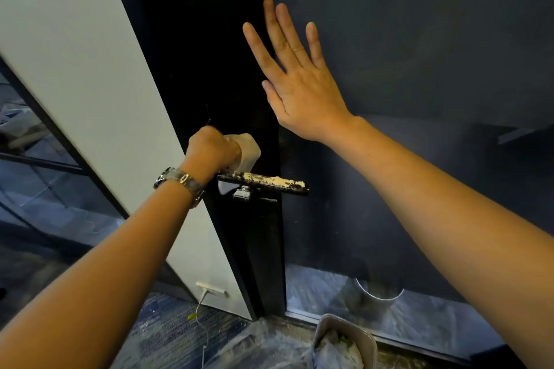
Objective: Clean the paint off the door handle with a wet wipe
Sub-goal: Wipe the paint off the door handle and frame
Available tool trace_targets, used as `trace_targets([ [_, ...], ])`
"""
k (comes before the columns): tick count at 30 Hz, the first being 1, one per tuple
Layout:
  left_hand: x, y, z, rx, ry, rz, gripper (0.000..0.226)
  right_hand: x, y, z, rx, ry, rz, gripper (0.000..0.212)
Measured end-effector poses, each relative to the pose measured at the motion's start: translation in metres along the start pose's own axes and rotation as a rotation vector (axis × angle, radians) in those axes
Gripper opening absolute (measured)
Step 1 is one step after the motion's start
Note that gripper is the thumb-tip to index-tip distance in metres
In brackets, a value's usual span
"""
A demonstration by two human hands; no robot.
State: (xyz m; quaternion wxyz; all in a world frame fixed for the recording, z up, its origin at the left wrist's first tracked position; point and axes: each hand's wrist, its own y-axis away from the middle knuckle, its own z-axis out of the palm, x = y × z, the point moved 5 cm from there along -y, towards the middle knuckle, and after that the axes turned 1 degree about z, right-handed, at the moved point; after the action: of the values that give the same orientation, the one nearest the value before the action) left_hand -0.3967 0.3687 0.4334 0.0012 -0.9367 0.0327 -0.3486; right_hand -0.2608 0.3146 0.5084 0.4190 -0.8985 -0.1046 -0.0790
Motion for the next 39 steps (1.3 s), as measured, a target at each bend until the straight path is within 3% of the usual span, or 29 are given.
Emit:
trace_targets([
  [2, -0.002, 0.006, 0.008, -0.062, 0.058, -0.075, 0.041, 0.001, 0.000, 0.000, 0.007, 0.014, -0.002, 0.058],
  [5, 0.014, 0.024, 0.010, 0.110, -0.138, 0.136, 0.064, 0.000, 0.000, -0.001, 0.017, 0.020, -0.002, 0.057],
  [8, 0.017, 0.027, 0.010, 0.234, -0.245, 0.297, 0.052, 0.000, 0.000, 0.001, 0.024, 0.025, -0.002, 0.057],
  [11, 0.014, 0.016, -0.002, 0.237, -0.104, 0.274, 0.024, 0.000, 0.000, 0.002, 0.020, 0.026, -0.006, 0.057],
  [13, 0.016, 0.015, -0.003, 0.217, -0.103, 0.252, 0.027, 0.000, 0.000, 0.001, 0.015, 0.024, -0.005, 0.057],
  [17, 0.024, 0.027, 0.017, 0.204, -0.380, 0.221, 0.056, -0.001, -0.001, 0.001, 0.011, 0.027, -0.002, 0.058],
  [19, 0.028, 0.027, 0.015, 0.207, -0.424, 0.215, 0.043, 0.000, -0.001, 0.001, 0.020, 0.021, -0.002, 0.057],
  [21, 0.025, 0.016, 0.001, 0.170, -0.322, 0.208, 0.019, -0.001, 0.000, 0.001, 0.022, 0.016, -0.003, 0.057],
  [23, 0.021, 0.003, -0.011, 0.122, -0.194, 0.202, 0.014, -0.001, 0.000, 0.001, 0.028, 0.020, -0.001, 0.058],
  [25, 0.021, 0.002, -0.011, 0.101, -0.149, 0.203, 0.015, 0.000, 0.000, 0.001, 0.029, 0.027, 0.000, 0.058],
  [29, 0.020, 0.017, 0.012, 0.152, -0.355, 0.156, 0.033, 0.000, -0.001, 0.001, 0.031, 0.031, 0.001, 0.058],
  [33, 0.009, 0.004, -0.004, 0.047, -0.255, 0.132, 0.019, -0.001, 0.000, 0.001, 0.034, 0.038, 0.003, 0.058],
  [35, 0.009, 0.002, -0.009, 0.023, -0.230, 0.094, 0.028, -0.001, 0.000, 0.001, 0.037, 0.038, 0.007, 0.058],
  [37, 0.015, 0.009, -0.004, 0.040, -0.189, 0.099, 0.033, -0.001, 0.000, 0.002, 0.044, 0.042, 0.014, 0.058],
  [39, 0.021, 0.018, 0.003, 0.115, -0.206, 0.157, 0.022, -0.001, 0.000, 0.002, 0.045, 0.042, 0.016, 0.058],
])
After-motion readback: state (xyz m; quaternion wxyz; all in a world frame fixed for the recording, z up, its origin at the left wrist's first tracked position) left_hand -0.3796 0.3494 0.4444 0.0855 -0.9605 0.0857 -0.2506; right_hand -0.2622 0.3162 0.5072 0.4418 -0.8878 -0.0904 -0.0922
